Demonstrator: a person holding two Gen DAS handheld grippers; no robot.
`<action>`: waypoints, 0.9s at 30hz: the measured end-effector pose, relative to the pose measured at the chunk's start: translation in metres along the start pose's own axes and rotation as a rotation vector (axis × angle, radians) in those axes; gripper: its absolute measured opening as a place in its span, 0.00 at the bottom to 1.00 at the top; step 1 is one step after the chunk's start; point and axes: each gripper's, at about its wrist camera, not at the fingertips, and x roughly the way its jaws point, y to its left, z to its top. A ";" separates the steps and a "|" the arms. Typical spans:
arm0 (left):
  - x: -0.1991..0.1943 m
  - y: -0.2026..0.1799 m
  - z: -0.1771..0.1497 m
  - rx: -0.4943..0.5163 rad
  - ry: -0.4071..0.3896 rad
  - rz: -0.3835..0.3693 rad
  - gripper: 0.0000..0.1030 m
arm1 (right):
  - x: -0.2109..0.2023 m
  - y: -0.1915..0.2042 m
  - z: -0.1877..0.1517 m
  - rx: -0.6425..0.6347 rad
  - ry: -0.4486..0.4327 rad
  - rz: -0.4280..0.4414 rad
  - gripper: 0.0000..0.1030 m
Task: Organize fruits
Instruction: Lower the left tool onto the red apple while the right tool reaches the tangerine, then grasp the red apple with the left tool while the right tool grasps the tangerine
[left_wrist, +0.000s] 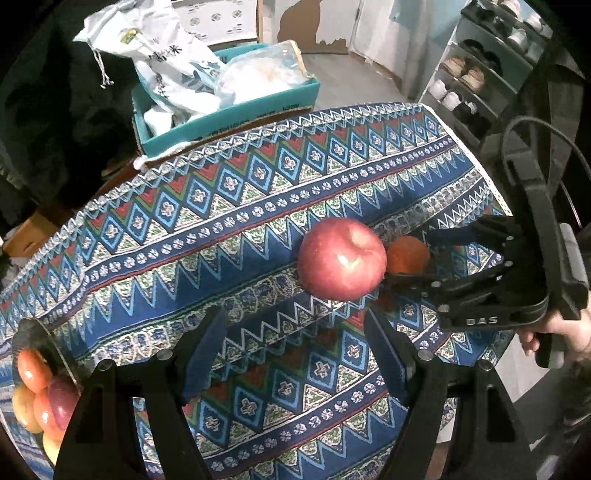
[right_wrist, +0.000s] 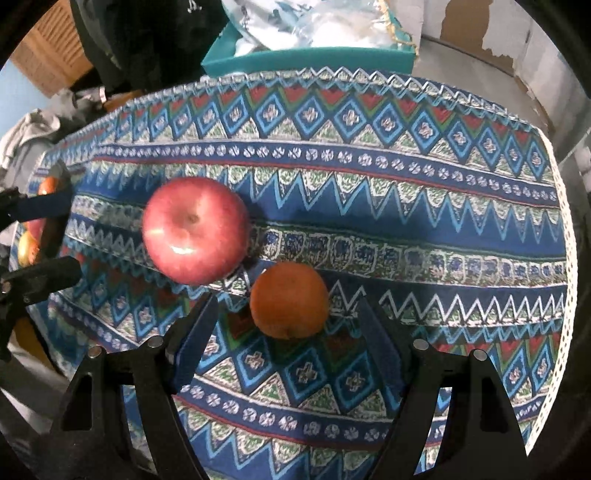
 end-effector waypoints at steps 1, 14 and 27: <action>0.002 0.000 0.000 0.003 0.002 -0.002 0.76 | 0.003 0.000 0.000 -0.003 0.003 -0.001 0.73; 0.026 -0.014 0.015 0.031 0.013 -0.062 0.76 | -0.006 -0.018 0.004 0.053 -0.028 0.010 0.45; 0.074 -0.023 0.027 -0.003 0.109 -0.132 0.76 | -0.024 -0.061 0.000 0.172 -0.075 0.012 0.45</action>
